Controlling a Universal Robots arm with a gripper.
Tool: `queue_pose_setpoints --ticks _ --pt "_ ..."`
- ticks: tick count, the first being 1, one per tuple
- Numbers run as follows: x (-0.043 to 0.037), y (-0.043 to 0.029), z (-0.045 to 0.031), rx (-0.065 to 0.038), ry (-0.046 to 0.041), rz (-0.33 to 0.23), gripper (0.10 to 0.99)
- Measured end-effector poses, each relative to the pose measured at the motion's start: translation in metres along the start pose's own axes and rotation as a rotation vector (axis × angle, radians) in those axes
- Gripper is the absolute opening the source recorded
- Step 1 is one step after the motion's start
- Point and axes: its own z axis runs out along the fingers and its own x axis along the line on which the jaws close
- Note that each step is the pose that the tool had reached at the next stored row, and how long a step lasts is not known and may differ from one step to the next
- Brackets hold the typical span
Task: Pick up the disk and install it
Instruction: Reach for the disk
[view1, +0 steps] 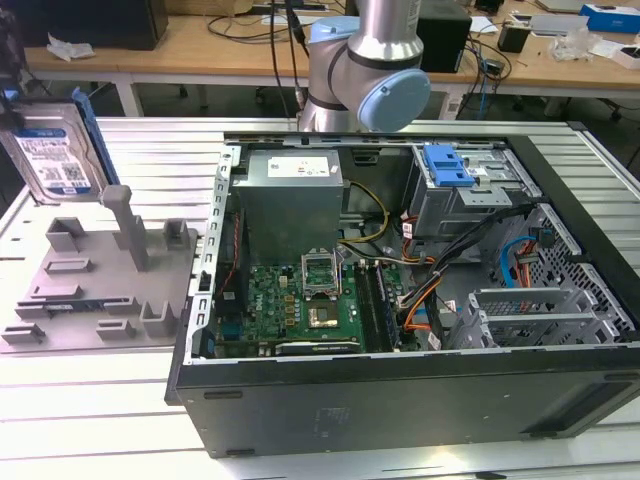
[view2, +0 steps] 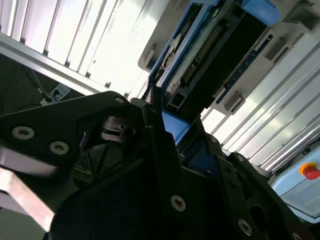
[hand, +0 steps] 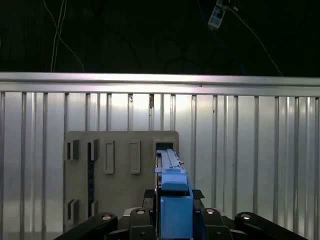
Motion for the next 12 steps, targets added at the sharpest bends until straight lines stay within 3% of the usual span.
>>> queue_pose_setpoints --ticks 2,9,12 --pt "0.0000 0.0003 -0.0177 0.000 0.0000 0.000 0.365" --pt "0.0002 0.0009 -0.0515 0.000 0.0000 0.000 0.365" --pt "0.0004 0.0014 -0.0760 0.000 0.0000 0.000 0.365"
